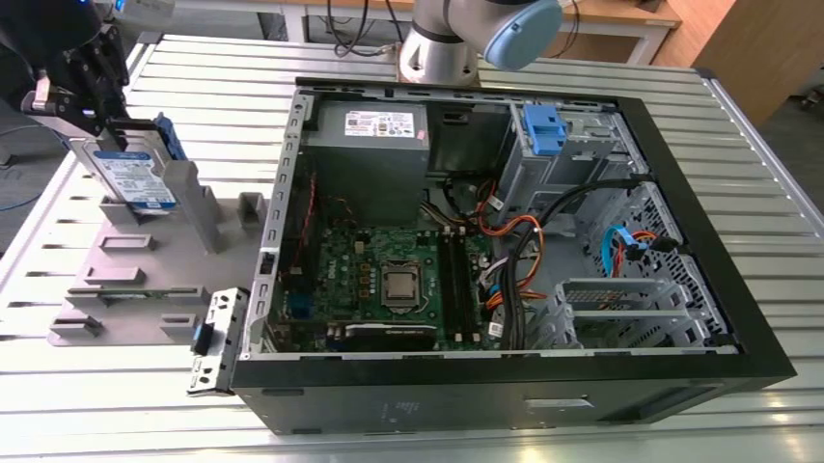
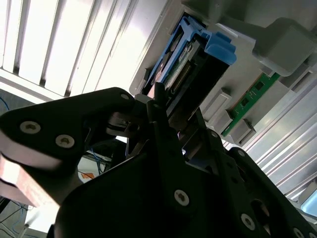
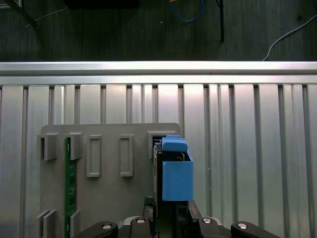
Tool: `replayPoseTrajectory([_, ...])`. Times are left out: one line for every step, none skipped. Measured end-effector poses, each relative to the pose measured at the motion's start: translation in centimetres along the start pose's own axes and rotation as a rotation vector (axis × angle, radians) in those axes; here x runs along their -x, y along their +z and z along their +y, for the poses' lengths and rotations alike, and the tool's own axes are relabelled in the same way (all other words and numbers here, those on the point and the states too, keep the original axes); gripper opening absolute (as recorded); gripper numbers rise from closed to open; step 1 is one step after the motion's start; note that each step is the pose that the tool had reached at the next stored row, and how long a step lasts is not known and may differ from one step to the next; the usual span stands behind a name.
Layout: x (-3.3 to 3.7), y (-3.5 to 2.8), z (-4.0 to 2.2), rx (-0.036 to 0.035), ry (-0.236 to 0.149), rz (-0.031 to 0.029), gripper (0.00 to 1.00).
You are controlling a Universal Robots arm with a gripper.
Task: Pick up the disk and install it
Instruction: 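Pick up the disk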
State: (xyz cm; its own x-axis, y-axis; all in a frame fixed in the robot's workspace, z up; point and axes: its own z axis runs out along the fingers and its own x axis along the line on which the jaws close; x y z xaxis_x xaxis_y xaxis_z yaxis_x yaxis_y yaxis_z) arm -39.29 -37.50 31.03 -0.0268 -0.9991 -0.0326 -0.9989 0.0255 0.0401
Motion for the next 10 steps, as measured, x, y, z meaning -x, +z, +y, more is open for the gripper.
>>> replayPoseTrajectory([0.0, 0.0, 0.0, 0.0001, 0.0, 0.0, 0.35])
replayPoseTrajectory([0.0, 0.0, 0.0, 0.0, 0.0, 0.0, 0.35])
replayPoseTrajectory([0.0, -0.03, 0.0, 0.0001, 0.0, 0.0001, 0.35])
replayPoseTrajectory([0.0, -0.11, 0.01, 0.0006, 0.0, 0.0003, 0.35])
replayPoseTrajectory([0.01, -0.21, 0.01, 0.0005, 0.0, 0.0003, 0.35])
replayPoseTrajectory([0.01, -0.37, 0.02, 0.0002, 0.0, 0.0001, 0.35])
replayPoseTrajectory([0.02, -0.56, 0.02, 0.0, 0.0, 0.0001, 0.35])
replayPoseTrajectory([0.03, -0.79, 0.03, 0.0001, 0.0, 0.0, 0.35])
replayPoseTrajectory([0.03, -1.02, 0.04, 0.0001, 0.0, 0.0, 0.35])
replayPoseTrajectory([0.04, -1.25, 0.05, 0.0, 0.0, 0.0, 0.35])
